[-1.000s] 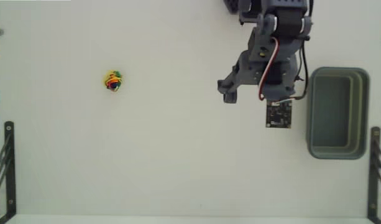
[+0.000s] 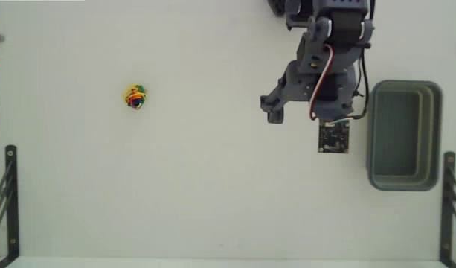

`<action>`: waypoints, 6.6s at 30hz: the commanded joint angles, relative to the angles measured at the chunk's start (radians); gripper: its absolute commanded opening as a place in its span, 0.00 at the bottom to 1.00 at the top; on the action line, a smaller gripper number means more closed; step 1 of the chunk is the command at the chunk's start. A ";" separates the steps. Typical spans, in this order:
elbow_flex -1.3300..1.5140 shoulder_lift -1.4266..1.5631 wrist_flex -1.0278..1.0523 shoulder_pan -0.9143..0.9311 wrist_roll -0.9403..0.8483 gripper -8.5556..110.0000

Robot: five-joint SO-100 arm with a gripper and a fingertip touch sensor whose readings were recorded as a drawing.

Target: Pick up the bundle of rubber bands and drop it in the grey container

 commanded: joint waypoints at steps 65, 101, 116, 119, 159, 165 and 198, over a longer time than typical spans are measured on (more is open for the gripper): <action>0.005 0.035 0.002 0.094 0.005 1.00; 0.005 0.035 0.002 0.525 0.005 1.00; 0.005 0.035 0.002 0.703 0.005 1.00; 0.005 0.035 0.002 0.738 0.005 1.00; 0.005 0.035 0.002 0.962 0.005 1.00; 0.005 0.035 0.002 0.984 0.005 1.00; 0.005 0.035 0.002 1.048 0.005 1.00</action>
